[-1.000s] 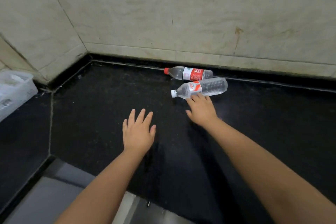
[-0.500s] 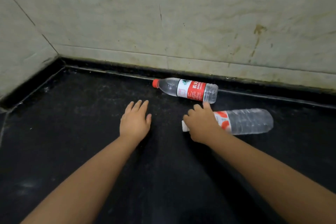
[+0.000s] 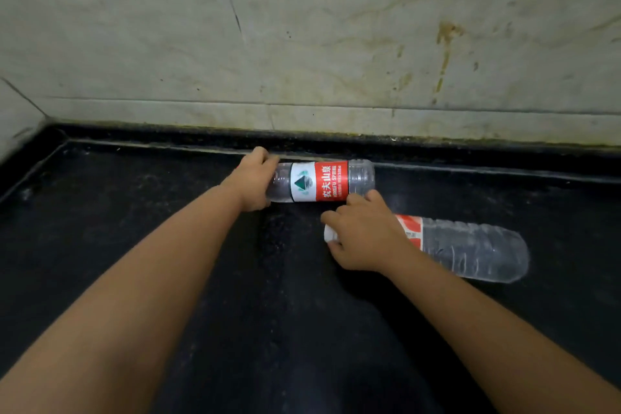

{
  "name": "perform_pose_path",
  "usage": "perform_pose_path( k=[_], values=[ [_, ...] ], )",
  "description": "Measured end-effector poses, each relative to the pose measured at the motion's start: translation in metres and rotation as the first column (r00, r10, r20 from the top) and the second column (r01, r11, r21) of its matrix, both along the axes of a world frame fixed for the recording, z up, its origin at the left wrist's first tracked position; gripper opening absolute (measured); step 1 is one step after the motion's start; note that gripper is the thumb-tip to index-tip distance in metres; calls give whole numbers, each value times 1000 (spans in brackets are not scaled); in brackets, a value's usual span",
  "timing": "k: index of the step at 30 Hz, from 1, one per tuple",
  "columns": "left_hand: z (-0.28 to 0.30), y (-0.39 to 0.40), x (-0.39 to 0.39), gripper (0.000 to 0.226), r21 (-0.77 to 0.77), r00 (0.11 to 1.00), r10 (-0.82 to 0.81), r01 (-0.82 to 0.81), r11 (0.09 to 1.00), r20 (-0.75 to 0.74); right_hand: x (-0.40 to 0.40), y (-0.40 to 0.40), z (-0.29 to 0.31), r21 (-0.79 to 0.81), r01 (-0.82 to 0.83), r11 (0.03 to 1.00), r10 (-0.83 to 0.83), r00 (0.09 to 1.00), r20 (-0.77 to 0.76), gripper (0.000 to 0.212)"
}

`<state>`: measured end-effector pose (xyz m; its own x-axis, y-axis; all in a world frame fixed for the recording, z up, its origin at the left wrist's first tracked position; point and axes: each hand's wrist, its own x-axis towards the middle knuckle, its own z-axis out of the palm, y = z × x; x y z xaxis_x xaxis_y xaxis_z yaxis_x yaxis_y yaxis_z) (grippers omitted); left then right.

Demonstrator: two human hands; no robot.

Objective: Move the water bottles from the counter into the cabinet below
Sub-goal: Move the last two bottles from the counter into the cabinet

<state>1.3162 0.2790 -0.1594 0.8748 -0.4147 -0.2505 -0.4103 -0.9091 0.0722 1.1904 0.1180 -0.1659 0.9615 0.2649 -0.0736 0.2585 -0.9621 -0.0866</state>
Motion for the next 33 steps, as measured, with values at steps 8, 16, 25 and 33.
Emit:
perform_pose_path(
  k=[8,16,25,33],
  values=[
    [-2,49,-46,63,-114,986,80,-97,989,-144,-18,17,0,-80,26,996,-21,998,59,33],
    [23,75,-142,20,-483,975,212,-216,848,-63,-79,49,42,-272,34,962,-11,996,86,44],
    [117,113,-291,37,-343,966,-31,120,932,256,-222,52,140,-270,190,944,-184,982,45,28],
    [143,166,-469,32,-392,972,-104,181,902,211,-401,87,181,125,412,902,-412,911,-33,24]
  ],
)
